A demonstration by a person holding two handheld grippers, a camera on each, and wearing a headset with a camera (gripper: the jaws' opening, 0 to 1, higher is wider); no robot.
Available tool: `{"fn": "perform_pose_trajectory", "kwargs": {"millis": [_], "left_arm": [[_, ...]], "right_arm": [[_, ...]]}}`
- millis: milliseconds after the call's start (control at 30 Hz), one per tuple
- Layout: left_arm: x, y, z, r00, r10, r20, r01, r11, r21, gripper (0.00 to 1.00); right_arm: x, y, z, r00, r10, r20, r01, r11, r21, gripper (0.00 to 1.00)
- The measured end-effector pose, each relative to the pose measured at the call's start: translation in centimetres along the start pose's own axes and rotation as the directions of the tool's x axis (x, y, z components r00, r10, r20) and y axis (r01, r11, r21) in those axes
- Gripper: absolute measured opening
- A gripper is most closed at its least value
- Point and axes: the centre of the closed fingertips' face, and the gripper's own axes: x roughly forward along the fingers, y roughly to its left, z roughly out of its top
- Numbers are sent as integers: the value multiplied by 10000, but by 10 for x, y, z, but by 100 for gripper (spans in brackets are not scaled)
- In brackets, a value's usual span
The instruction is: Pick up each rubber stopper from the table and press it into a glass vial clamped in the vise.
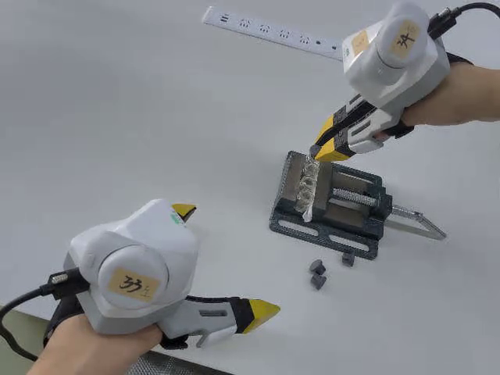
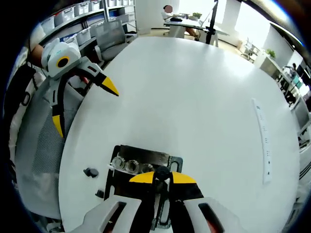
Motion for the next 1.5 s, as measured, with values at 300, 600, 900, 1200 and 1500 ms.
{"fn": "perform_pose_trajectory", "kwargs": {"millis": [300, 600, 900, 1200, 1500], "left_arm": [[0, -1, 0, 10000, -26, -10, 26, 10000, 12, 96], [0, 0, 0, 10000, 6, 12, -6, 10000, -41, 96], [0, -1, 1, 10000, -6, -1, 6, 10000, -11, 96], [0, -1, 1, 10000, -16, 3, 16, 10000, -2, 96], [-1, -1, 1, 10000, -3, 6, 3, 10000, -27, 96]], "right_arm": [[-1, 0, 1, 9995, -114, 288, 106, 9995, 282, 4], [-2, 2, 0, 9943, -567, 900, 456, 9916, 1209, 4], [-2, 1, -1, 9815, -1303, 1401, 973, 9704, 2210, 3], [-2, -2, 0, 9738, -1752, 1447, 1294, 9511, 2806, 4], [-2, -2, 0, 9734, -1783, 1441, 1390, 9589, 2474, 6]]}}
